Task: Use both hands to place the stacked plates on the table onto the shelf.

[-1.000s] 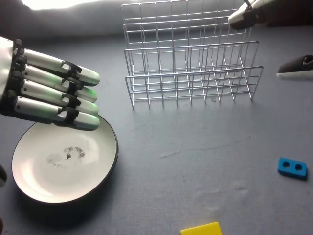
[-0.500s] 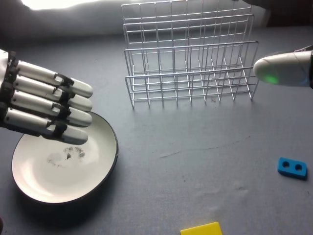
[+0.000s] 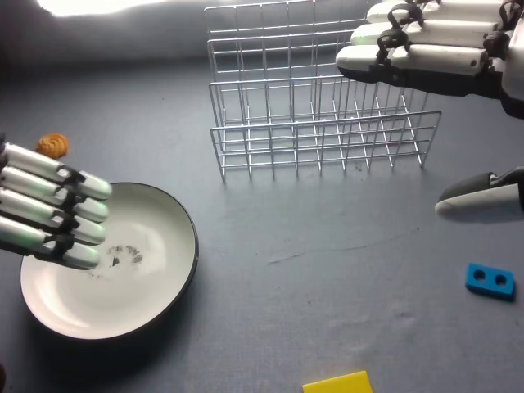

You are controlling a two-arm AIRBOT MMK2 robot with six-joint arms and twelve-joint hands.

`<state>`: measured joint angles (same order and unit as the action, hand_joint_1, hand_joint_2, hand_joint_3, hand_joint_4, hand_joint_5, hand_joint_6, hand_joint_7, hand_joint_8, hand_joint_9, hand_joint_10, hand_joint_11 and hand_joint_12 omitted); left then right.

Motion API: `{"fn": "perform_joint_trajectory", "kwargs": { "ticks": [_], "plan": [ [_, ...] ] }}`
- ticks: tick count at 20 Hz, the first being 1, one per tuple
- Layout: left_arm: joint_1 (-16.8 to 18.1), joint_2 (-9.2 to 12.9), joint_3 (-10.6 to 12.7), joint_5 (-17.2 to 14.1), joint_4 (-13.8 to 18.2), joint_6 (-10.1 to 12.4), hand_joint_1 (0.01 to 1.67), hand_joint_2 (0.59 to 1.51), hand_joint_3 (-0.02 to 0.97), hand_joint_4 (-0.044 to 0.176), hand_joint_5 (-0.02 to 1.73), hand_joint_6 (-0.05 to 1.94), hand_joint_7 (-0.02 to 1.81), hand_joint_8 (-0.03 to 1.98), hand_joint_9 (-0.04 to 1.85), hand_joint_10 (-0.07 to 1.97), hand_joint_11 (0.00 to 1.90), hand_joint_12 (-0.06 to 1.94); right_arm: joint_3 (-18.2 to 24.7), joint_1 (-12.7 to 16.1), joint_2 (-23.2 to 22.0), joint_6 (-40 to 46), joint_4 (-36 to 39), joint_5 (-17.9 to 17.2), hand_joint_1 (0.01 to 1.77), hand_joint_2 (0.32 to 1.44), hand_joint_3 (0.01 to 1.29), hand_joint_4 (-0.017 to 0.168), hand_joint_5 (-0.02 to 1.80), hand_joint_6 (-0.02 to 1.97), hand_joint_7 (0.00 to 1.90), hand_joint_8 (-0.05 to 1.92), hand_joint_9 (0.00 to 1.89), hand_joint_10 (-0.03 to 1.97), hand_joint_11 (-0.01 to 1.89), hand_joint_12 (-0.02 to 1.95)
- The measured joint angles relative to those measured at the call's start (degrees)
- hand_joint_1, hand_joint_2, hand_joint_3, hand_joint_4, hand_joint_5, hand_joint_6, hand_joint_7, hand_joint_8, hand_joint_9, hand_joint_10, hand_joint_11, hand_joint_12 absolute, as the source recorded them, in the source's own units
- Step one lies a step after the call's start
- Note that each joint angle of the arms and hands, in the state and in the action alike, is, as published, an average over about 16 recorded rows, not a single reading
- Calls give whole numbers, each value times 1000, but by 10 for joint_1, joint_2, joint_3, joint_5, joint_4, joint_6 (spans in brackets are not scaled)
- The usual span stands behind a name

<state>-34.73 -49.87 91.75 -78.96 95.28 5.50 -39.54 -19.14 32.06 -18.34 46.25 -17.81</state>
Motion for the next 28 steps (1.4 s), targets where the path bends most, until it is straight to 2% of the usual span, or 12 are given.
{"fn": "perform_joint_trajectory", "kwargs": {
  "ticks": [5,8,12,16,21,28],
  "plan": [
    [-81,-27,48,7,-35,-27,21,1146,15,0,72,-5,69,-6,41,-1,24,12,-1,-3,3,62,77,-7,474,1144,18,2,30,20,30,18,22,-3,17,42],
    [-124,-41,70,11,-58,-45,20,1147,13,-2,81,-5,80,-6,51,-1,27,17,-3,-6,7,81,102,-9,578,1132,18,1,66,20,63,18,51,0,18,172],
    [-164,-56,88,15,-79,-64,20,1150,12,-3,78,-5,75,-5,48,-1,23,17,-8,-12,17,101,129,-12,694,1117,18,1,127,20,120,18,104,10,18,389],
    [-188,-66,98,19,-87,-80,19,1151,12,-3,79,-4,77,-5,47,-1,21,15,-14,-19,29,106,147,-15,776,1103,18,1,183,21,172,18,154,16,18,598],
    [-204,-77,113,22,-92,-88,18,1144,11,-3,79,-4,77,-5,45,-1,20,14,-20,-30,46,101,160,-15,836,1079,18,1,257,21,245,18,222,21,13,823],
    [-220,-92,137,25,-98,-93,18,1131,11,-3,72,-3,67,-7,40,-4,16,9,-23,-40,66,90,178,-15,866,1056,19,1,285,21,278,17,255,14,12,842]
  ]
}}
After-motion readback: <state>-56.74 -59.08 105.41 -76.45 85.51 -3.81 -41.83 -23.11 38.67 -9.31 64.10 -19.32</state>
